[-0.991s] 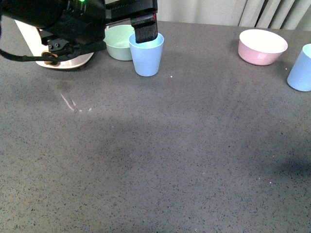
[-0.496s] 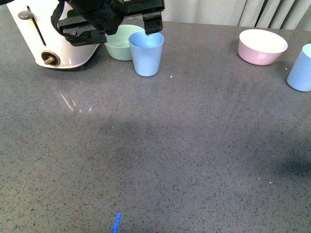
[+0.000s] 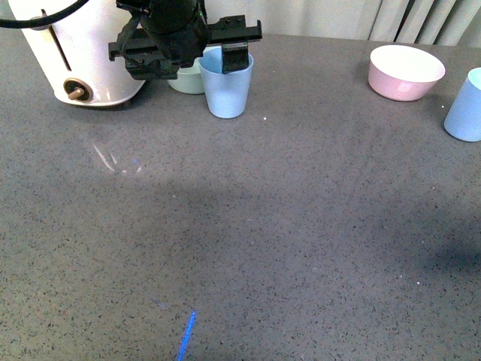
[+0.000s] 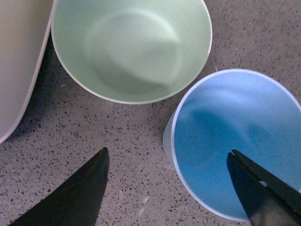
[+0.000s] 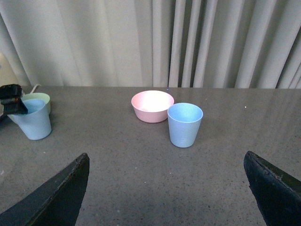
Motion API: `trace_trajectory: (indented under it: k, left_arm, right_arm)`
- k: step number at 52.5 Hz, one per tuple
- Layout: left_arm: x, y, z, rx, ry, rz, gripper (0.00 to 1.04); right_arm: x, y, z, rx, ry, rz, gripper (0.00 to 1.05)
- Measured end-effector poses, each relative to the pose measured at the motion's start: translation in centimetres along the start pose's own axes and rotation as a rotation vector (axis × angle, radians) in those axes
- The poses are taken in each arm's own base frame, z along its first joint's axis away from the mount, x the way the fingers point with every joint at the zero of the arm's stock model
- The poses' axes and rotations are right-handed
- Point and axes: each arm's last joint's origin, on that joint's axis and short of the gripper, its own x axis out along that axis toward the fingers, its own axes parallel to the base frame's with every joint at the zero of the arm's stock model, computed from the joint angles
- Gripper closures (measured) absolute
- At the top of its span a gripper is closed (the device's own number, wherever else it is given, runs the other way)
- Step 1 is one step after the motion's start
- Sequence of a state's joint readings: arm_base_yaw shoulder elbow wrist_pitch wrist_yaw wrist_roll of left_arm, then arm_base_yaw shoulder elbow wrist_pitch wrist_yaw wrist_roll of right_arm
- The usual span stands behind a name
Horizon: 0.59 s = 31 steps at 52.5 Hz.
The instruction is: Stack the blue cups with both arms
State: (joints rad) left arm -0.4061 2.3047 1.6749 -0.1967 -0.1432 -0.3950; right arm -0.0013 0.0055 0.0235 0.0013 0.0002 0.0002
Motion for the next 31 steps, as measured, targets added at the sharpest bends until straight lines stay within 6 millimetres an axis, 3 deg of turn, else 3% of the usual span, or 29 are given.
trace_trajectory:
  k: [9, 22, 31]
  left_arm:
    - [0.3, -0.6, -0.3, 0.009, 0.016, 0.006, 0.57]
    - [0.1, -1.9, -0.7, 0.023, 0.03, -0.006, 1.03]
    - [-1.6, -2.7, -1.9, 0.053, 0.049, -0.017, 1.03]
  right_arm:
    - [0.0, 0.0, 0.0, 0.0, 0.0, 0.0, 0.09]
    - [0.0, 0.0, 0.0, 0.0, 0.0, 0.0, 0.09]
    - [0.0, 0.0, 0.0, 0.0, 0.0, 0.0, 0.09]
